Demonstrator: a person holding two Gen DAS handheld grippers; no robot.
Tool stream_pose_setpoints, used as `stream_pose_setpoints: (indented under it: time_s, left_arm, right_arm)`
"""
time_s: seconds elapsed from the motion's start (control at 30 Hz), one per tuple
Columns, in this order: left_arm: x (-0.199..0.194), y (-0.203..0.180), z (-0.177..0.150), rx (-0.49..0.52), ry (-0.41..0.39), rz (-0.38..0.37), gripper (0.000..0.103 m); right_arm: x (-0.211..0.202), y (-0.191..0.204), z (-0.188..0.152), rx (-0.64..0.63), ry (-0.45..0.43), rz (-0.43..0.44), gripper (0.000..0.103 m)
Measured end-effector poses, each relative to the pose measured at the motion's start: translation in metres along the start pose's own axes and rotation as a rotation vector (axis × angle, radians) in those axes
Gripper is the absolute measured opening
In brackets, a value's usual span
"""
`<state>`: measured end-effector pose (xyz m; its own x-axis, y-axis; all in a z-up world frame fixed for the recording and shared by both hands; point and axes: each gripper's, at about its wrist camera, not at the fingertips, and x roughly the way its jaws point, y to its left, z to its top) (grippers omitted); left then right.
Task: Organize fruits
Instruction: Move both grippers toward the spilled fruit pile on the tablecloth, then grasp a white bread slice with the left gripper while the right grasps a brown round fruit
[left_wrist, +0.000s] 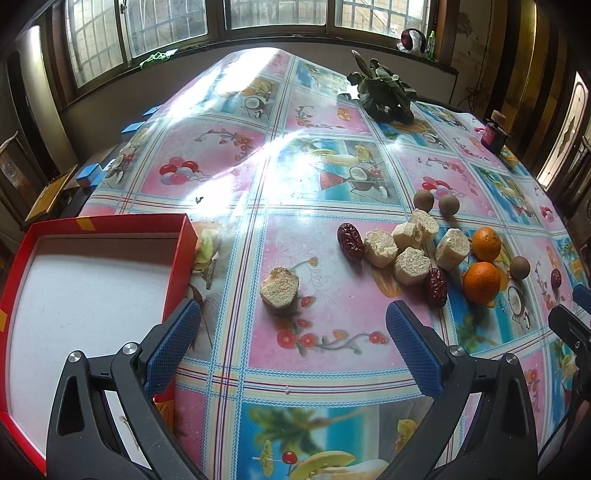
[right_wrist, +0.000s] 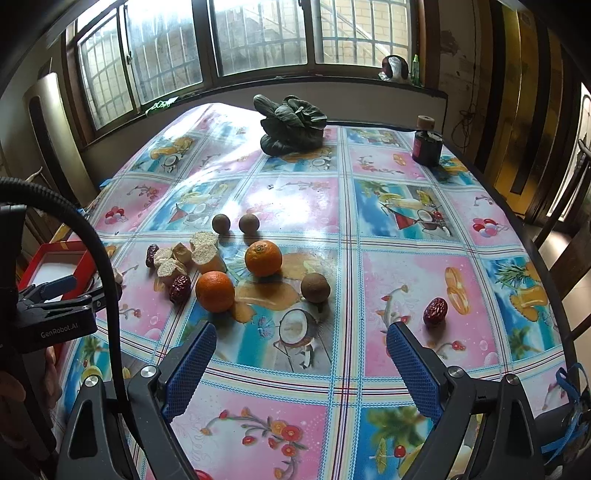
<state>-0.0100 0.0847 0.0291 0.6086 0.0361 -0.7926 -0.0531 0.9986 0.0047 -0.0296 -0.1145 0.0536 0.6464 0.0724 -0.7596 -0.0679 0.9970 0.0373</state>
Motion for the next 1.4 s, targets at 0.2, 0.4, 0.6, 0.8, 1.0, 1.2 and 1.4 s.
stream_pose_setpoints:
  time_s: [0.2,0.4,0.6,0.8,1.0,1.2,1.4]
  left_arm:
    - [0.005,-0.003,0.000,0.017,0.004,-0.004,0.102]
    - [0.009,-0.003,0.000,0.022,0.016,0.000,0.102]
    - [0.012,-0.002,0.001,0.010,0.024,0.006,0.102]
    - [0.017,0.003,0.002,-0.008,0.036,0.001,0.102]
    - [0.021,0.004,0.003,-0.002,0.054,-0.012,0.102]
    - [0.023,0.006,0.004,0.025,0.058,-0.036,0.092]
    - [0.028,0.005,0.004,0.064,0.066,-0.058,0.060]
  right_arm:
    - [0.008,0.001,0.001,0.003,0.017,0.000,0.094]
    - [0.012,0.003,0.001,-0.008,0.022,0.014,0.094]
    - [0.016,0.008,0.001,-0.031,0.033,0.010,0.094]
    - [0.016,0.011,0.001,-0.042,0.034,0.005,0.094]
    - [0.018,0.004,0.001,-0.028,0.040,-0.007,0.094]
    - [0.018,-0.003,0.001,-0.010,0.043,-0.004,0.094]
    - [0.019,-0.007,0.002,-0.008,0.040,-0.015,0.093]
